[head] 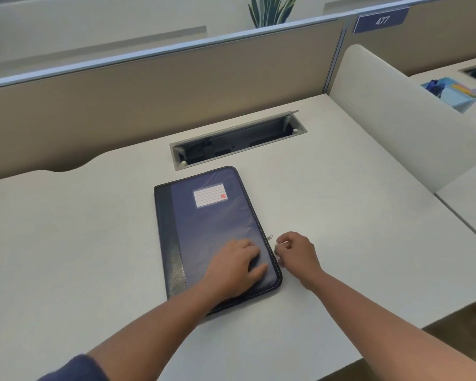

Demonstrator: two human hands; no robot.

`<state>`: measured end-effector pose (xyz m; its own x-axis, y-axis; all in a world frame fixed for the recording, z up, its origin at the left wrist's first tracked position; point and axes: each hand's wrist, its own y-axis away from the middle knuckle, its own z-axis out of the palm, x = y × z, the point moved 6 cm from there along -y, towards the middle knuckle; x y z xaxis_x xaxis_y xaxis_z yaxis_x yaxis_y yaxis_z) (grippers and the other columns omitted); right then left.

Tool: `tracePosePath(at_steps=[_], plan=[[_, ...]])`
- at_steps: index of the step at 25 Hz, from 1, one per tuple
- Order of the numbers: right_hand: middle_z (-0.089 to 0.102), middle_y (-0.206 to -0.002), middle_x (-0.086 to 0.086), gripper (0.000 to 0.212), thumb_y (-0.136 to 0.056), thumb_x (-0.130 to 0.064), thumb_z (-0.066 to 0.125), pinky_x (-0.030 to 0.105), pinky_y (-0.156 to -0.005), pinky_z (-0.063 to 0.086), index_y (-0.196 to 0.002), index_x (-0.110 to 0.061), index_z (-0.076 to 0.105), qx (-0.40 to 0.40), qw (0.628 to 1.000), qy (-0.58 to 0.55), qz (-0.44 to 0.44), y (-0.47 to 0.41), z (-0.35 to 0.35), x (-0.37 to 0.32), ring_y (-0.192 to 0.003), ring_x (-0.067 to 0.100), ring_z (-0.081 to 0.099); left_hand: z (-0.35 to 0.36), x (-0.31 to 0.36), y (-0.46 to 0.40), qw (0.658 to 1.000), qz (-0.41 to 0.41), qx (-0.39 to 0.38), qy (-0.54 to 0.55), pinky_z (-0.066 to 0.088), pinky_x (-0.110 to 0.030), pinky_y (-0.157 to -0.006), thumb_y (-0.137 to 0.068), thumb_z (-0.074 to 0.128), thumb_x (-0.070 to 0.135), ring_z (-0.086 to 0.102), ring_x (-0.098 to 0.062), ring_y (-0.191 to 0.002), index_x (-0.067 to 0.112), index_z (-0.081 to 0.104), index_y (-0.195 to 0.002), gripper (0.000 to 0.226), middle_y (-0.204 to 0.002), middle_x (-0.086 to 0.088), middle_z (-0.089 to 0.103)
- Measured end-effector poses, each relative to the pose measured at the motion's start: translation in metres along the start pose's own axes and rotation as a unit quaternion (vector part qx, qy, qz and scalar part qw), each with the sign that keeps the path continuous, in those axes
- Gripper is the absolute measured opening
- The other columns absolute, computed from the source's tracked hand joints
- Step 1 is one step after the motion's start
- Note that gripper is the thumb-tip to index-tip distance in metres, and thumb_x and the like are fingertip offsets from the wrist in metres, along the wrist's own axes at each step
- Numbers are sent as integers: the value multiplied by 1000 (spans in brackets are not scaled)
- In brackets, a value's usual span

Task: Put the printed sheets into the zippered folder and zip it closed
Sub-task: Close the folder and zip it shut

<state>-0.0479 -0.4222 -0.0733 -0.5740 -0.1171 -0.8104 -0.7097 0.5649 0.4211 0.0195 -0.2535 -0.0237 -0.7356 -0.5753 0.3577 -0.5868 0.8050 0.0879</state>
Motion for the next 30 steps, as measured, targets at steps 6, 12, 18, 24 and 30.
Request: tracePosePath(at_steps=[6,12,18,24,30], plan=[[72,-75,4,16,-82,-21,64,19,-43,39,-82,-7,72,-83,991,-68,74,16,-2,6,-54,13,57,-9,-1,-93,990,-91,-104,-8,47,-41,-94,-87,63,48,40,-28,-127,22,69,-117,40,-132,-1,51],[68,-71,-2,26,-78,-28,83,26,-60,46,-81,-3,74,-119,990,-57,47,11,5,-1,-61,11,55,3,5,-128,965,-129,-195,-116,37,-35,-79,-71,66,33,40,-29,-110,22,69,-100,31,-103,0,53],[58,-60,-1,21,-79,-14,84,29,-60,48,-76,-1,68,-135,990,-15,33,-2,7,-5,-56,15,52,6,7,-144,971,-103,-176,-128,30,-41,-84,-71,60,20,43,-29,-107,21,69,-85,16,-99,1,54],[59,-55,-3,24,-80,-7,84,22,-50,51,-71,-12,62,-187,981,10,51,-12,8,-14,-49,11,59,-25,-29,-170,987,-124,-86,-51,35,-40,-99,-70,61,16,48,-25,-108,23,71,-79,15,-97,5,63],[66,-53,3,28,-82,-5,81,18,-42,43,-71,-15,57,-290,950,70,91,-29,12,-22,-49,15,68,-59,-83,-208,987,-158,3,-11,33,-34,-98,-73,65,19,52,-25,-115,26,71,-75,9,-114,9,66]])
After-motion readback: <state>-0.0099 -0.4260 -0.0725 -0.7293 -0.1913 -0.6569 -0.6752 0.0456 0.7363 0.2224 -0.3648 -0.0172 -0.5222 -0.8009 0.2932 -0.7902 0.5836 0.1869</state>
